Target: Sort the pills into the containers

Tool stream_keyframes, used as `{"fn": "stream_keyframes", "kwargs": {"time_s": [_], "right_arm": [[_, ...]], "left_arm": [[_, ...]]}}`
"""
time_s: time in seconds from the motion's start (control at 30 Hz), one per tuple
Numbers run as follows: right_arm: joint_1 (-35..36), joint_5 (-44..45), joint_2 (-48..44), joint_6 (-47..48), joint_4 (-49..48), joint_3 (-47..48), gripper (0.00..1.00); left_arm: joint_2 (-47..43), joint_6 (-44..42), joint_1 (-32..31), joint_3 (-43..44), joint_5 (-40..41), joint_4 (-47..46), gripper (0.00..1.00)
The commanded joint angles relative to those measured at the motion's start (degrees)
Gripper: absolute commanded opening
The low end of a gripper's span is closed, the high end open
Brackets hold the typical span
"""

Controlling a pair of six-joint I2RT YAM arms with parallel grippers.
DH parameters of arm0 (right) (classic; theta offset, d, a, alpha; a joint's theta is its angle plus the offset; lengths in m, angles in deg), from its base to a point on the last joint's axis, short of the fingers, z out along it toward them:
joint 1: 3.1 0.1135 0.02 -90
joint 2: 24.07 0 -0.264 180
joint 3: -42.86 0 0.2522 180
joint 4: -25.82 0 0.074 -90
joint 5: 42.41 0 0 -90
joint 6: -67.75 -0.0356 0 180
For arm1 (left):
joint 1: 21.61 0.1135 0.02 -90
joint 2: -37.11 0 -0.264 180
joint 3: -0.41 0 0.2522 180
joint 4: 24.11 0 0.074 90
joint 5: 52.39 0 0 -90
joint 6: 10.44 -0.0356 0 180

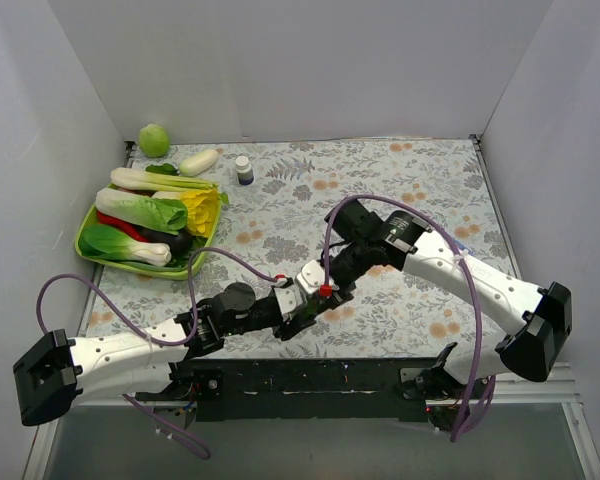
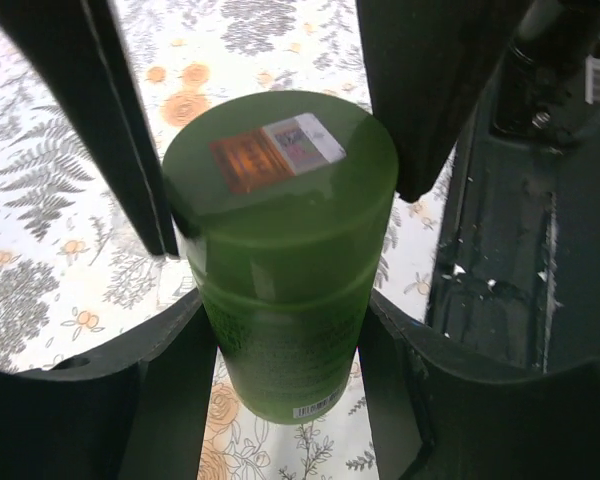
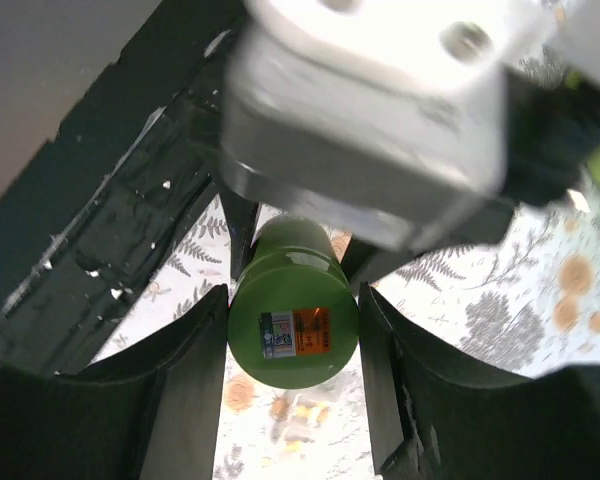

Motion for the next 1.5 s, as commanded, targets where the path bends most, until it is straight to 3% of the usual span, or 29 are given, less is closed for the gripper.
{"fn": "stream_keyframes", "kwargs": {"time_s": [0.0, 0.07, 0.13, 0.17, 0.27, 0.37, 0.4, 0.5, 0.73, 1.07, 1.47], "right_arm": [[4.6, 2.4, -0.7, 16.3, 4.7, 2.1, 0.01], [4.7, 2.2, -0.4, 13.4, 2.6, 1.9, 0.07], [4.6, 1.0, -2.0, 8.6, -0.9, 0.0, 0.3], [4.5, 0.0, -2.6, 2.0, -2.9, -0.3, 0.5], [2.4, -3.7, -3.5, -7.3, -4.6, 0.4, 0.73], [-3.5, -11.6, -5.6, -14.0, -7.9, -1.4, 0.84], [-4.7, -12.4, -6.3, -23.3, -10.3, -2.4, 0.85], [-7.4, -11.9, -9.4, -37.5, -19.2, -7.6, 0.86], [-8.0, -8.1, -12.2, -50.8, -25.6, -13.9, 0.84], [-6.2, 5.3, -13.1, -51.7, -29.7, -18.4, 0.93], [-4.5, 8.2, -10.0, -51.8, -28.0, -17.9, 0.86]], "left_arm": [[-0.9, -4.2, -0.9, 0.4, -5.8, -0.6, 0.0], [-1.6, -3.9, -0.9, -0.2, -5.4, -1.4, 0.0], [-1.9, -3.5, -0.8, -1.0, -5.0, -2.5, 0.0], [-2.0, -3.3, -0.8, -1.0, -4.6, -2.6, 0.0], [-2.4, -2.3, -0.8, -1.4, -3.0, -2.9, 0.0], [-2.7, -1.5, -0.8, -1.9, -1.9, -3.2, 0.0], [-2.7, -1.3, -0.9, -1.9, -1.4, -3.1, 0.0], [-2.1, -0.5, -0.9, -1.7, -0.5, -2.8, 0.0], [2.2, 1.9, -0.8, 3.1, 1.4, 2.4, 0.0], [4.6, 5.3, -0.9, 5.7, 1.5, 3.7, 0.0], [6.3, 5.9, -0.9, 8.1, 3.7, 5.2, 0.0]]}}
